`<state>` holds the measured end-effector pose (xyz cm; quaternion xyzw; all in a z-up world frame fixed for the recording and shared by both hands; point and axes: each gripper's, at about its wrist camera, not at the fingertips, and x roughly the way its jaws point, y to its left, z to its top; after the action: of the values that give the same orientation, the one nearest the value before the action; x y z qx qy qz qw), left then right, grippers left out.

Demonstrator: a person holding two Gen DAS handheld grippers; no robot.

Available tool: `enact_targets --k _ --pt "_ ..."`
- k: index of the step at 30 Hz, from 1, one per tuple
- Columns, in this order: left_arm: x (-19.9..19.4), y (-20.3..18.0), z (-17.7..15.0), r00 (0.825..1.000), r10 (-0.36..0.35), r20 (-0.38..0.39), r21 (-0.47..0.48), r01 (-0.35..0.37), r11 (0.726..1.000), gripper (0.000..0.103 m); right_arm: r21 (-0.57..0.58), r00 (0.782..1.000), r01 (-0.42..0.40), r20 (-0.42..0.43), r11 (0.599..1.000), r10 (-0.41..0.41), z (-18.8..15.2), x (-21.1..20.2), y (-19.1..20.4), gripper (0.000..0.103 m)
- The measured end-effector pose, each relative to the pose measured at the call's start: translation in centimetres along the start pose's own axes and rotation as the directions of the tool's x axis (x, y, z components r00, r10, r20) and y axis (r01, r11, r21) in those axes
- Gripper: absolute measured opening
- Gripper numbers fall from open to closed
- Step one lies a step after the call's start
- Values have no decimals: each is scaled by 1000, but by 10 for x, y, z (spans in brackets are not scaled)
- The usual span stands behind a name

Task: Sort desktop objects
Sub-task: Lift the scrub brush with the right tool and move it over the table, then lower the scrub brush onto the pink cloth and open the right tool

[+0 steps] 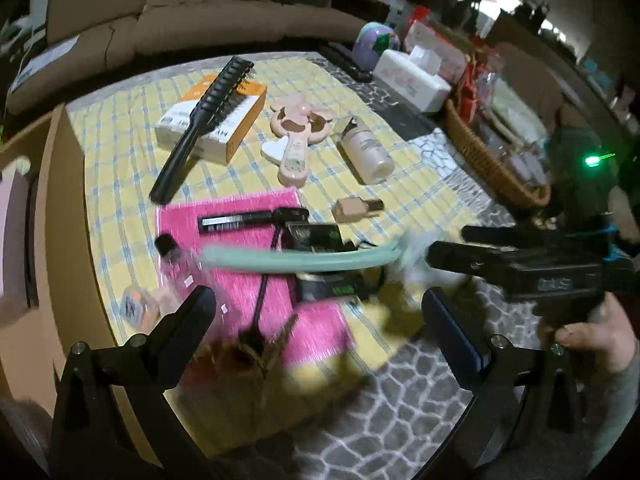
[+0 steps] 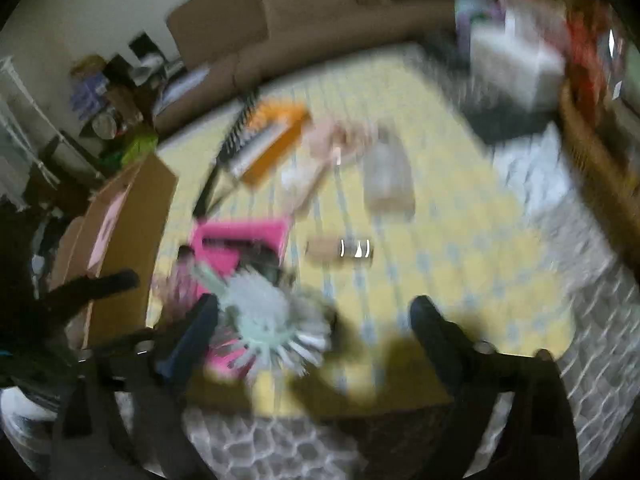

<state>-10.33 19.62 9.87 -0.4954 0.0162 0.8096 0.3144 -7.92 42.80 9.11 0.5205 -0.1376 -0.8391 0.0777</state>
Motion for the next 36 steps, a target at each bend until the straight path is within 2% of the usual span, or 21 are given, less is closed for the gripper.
enact_targets --k 1,2,3,4,6,8,12,14,18,27,30,34,36 --pt "-6 1 -5 1000 -15 6 -8 15 1000 103 28 993 -114 27 993 113 -2 -6 -2 95" --pt "-14 1 -12 1000 -27 15 -11 27 1000 103 69 961 -272 75 960 267 -2 -14 -6 95" --pt "-20 1 -16 999 -26 23 -11 27 1000 103 115 912 -402 139 908 386 -2 -24 -12 95" --pt "-27 1 -22 999 -22 30 -11 23 1000 103 123 910 -402 162 907 381 -2 -30 -14 96" --pt "-41 2 -34 999 -23 46 -18 24 1000 103 103 948 -296 156 950 278 -2 -37 -14 99" --pt "-57 2 -50 998 -9 63 -18 10 1000 103 103 969 -223 134 969 209 -3 -36 -15 99" --pt "-78 3 -86 994 60 88 -16 -59 998 103 61 982 -159 116 985 151 -13 -36 -6 99" --pt "-79 7 -102 994 74 80 -32 -72 997 103 15 988 -115 101 993 113 -19 -35 1 99" --pt "-74 18 -128 995 85 48 -80 -81 993 103 -15 990 -104 93 995 104 -30 -31 9 99" --pt "-72 34 -160 984 164 72 -132 -154 979 103 -61 990 -112 82 992 117 -53 -31 40 99" --pt "-69 42 -167 975 207 78 -172 -191 966 103 -99 993 -84 76 992 91 -60 -27 52 99" --pt "-64 53 -176 952 296 82 -224 -272 936 103 -123 995 -35 83 992 45 -75 -18 64 99" --pt "-60 60 -180 951 300 75 -248 -274 929 103 -128 996 -13 89 992 25 -85 -11 68 100"
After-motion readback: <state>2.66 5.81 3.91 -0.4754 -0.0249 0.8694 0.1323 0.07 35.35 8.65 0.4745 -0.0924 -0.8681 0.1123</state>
